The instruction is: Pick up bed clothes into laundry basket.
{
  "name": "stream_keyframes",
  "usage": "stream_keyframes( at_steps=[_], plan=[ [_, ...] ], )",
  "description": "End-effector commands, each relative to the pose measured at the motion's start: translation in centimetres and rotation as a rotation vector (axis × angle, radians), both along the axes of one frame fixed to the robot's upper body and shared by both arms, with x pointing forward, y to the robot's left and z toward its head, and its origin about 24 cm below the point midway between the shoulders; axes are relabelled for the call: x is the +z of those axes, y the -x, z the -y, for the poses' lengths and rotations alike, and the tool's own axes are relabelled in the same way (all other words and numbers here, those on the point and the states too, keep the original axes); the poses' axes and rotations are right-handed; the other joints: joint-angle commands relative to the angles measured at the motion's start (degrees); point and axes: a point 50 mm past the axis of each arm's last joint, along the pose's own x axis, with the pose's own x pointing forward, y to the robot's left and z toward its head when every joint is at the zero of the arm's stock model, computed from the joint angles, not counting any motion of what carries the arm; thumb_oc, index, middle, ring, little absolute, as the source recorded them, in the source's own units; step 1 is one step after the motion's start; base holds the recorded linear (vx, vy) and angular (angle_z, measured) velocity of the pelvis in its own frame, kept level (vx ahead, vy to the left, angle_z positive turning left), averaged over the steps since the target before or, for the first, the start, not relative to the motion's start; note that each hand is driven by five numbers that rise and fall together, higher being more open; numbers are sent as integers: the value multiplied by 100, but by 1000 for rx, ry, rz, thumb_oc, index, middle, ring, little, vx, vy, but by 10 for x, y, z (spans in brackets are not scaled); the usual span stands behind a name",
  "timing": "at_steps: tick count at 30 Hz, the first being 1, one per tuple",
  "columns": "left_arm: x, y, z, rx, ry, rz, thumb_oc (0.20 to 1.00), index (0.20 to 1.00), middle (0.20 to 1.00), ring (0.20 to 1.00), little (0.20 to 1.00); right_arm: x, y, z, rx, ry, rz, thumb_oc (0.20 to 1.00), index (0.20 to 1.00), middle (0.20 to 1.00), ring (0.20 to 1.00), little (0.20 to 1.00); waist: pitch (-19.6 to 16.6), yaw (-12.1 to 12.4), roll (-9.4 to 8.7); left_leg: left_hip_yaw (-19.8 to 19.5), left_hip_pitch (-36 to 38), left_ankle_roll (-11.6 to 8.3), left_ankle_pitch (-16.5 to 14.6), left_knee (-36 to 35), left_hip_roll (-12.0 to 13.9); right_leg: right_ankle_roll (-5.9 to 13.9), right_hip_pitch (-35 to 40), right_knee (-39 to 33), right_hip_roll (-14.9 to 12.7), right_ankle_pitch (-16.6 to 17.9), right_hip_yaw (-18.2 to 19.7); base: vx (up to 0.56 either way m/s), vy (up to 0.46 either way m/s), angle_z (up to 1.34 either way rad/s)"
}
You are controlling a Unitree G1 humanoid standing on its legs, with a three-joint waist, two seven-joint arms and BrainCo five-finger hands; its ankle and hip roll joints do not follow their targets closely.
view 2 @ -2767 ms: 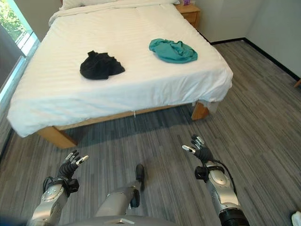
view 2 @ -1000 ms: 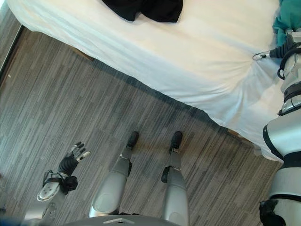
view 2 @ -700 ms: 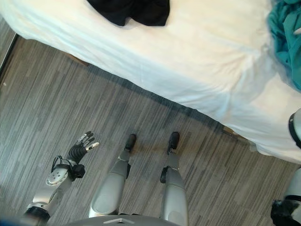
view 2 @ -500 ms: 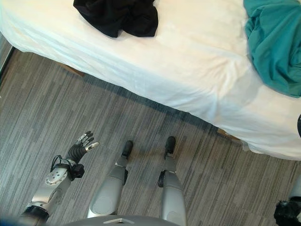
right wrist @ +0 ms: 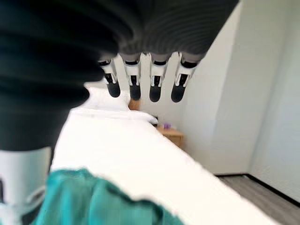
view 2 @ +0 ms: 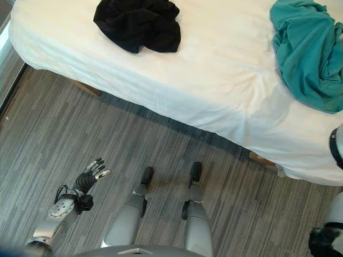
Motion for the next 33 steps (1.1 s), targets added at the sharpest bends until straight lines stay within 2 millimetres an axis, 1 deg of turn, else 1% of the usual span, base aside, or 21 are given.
stream_keyframes(
  at_steps=[1,3,4,6,9,10,13,16,17,18,19,20,21,22,24,25,27,29,30,32,33],
  plan=[
    [28,-14,-2,15,11,138,1000,1000,1000,1000,1000,26,23,14,-66,-14,103,1000,1000,1000,1000,1000,633,50,411,-730,6,-3,887,-575,308,-56,575,103,342,-219,-63,-39,-24,-26],
    [27,-13,-2,23,15,134,1000,1000,1000,1000,1000,17,20,16,-63,-34,87,1000,1000,1000,1000,1000,651,63,427,-718,-50,-7,903,-565,294,-60,527,103,350,-212,-50,-15,-13,2],
    [24,-11,-3,41,23,125,1000,1000,1000,1000,1000,-1,14,16,-53,-69,56,1000,1000,1000,1000,1000,719,56,472,-700,-134,-17,919,-557,284,-66,435,103,364,-208,-30,-9,-4,11],
    [24,-12,-3,51,26,127,1000,1000,1000,1000,1000,-13,9,15,-43,-91,36,1000,1000,1000,1000,1000,775,18,501,-680,-199,-22,955,-520,277,-83,391,103,367,-191,-1,-7,-10,-10],
    [26,-14,-3,51,27,141,1000,1000,1000,1000,1000,-22,8,16,-42,-105,18,1000,1000,1000,1000,1000,782,-6,510,-694,-198,-21,942,-549,270,-85,382,103,355,-202,-2,4,-11,-4],
    [30,-18,-2,37,17,157,1000,1000,1000,1000,1000,-27,5,14,-29,-114,3,219,219,219,219,219,773,-39,494,-671,-168,-20,929,-581,273,-86,397,103,363,-211,1,19,-1,6],
    [49,-32,-6,-3,-43,230,1000,1000,1000,1000,1000,-35,-9,0,52,-104,-6,200,200,200,200,200,739,-142,432,-649,-96,-17,881,-603,281,-91,473,103,372,-235,34,11,4,4],
    [99,-58,-18,-27,-143,416,1000,1000,1000,1000,1000,-54,-33,-43,323,-79,16,200,200,200,200,200,710,-334,375,-579,74,-29,816,-660,349,-87,580,104,417,-279,58,0,0,0],
    [99,-58,-18,-29,-146,416,1000,1000,1000,1000,1000,-55,-33,-42,321,-82,16,200,200,200,200,200,705,-329,356,-584,55,-28,843,-661,336,-82,565,103,405,-261,56,0,0,0],
    [147,-75,-28,-38,-231,571,1000,1000,1000,1000,1000,-51,-40,-80,550,-205,107,200,200,200,200,200,630,-437,288,-588,152,-45,799,-708,404,-91,639,104,438,-305,38,32,-26,-3],
    [170,-85,-25,-48,-250,656,1000,1000,1000,1000,1000,-73,-40,-89,639,-252,96,200,200,200,200,200,604,-522,278,-596,194,-53,785,-734,424,-88,677,105,436,-319,24,31,-25,-5],
    [171,-86,-25,-52,-253,656,1000,1000,1000,1000,1000,-74,-39,-88,637,-255,98,200,200,200,200,200,600,-510,259,-603,174,-53,814,-734,410,-83,662,103,423,-300,20,27,-18,-9],
    [197,-93,-26,-90,-335,723,1000,1000,1000,1000,1000,-88,-36,-88,668,-323,74,200,200,200,200,200,561,-592,255,-605,246,-60,770,-763,443,-83,724,103,437,-342,8,39,-6,-12],
    [229,-104,-27,-88,-438,805,1000,1000,1000,1000,1000,-120,-26,-94,725,-391,18,200,200,200,200,200,507,-717,236,-602,315,-53,745,-787,463,-65,777,103,417,-359,-16,62,-5,-5],
    [267,-114,-28,-58,-551,897,1000,1000,1000,1000,1000,-151,-7,-98,775,-469,-13,200,200,200,200,200,450,-873,221,-595,367,-44,724,-812,481,-50,808,106,404,-375,-29,24,10,7],
    [268,-115,-27,-64,-553,899,1000,1000,1000,1000,1000,-152,-5,-96,769,-472,-10,200,200,200,200,200,447,-847,204,-603,343,-44,757,-809,465,-45,792,103,389,-351,-33,0,16,5],
    [307,-137,-19,-26,-679,964,1000,1000,1000,1000,1000,-184,15,-94,777,-605,-7,200,200,200,200,200,353,-1044,171,-572,417,-44,723,-836,490,-9,840,104,375,-379,-46,21,19,-9],
    [326,-146,-22,23,-808,963,1000,1000,1000,1000,1000,-208,24,-96,771,-697,-28,200,200,200,200,200,278,-1191,144,-534,456,-43,704,-852,508,13,847,103,373,-385,-31,26,10,1],
    [327,-148,-19,18,-811,965,1000,1000,1000,1000,1000,-209,25,-95,767,-701,-24,200,200,200,200,200,282,-1162,127,-539,455,-43,702,-850,507,14,849,103,372,-389,-36,0,0,0],
    [346,-157,-18,61,-868,961,1000,1000,1000,1000,1000,-231,35,-98,750,-777,-51,200,200,200,200,200,217,-1294,41,-485,503,-46,680,-861,542,36,868,103,380,-389,-3,34,6,-11],
    [368,-163,-21,166,-934,972,1000,1000,1000,1000,1000,-250,46,-103,742,-837,-79,200,200,200,200,200,148,-1444,-38,-443,563,-51,617,-865,605,50,899,104,419,-420,17,28,0,-15]
  ],
)
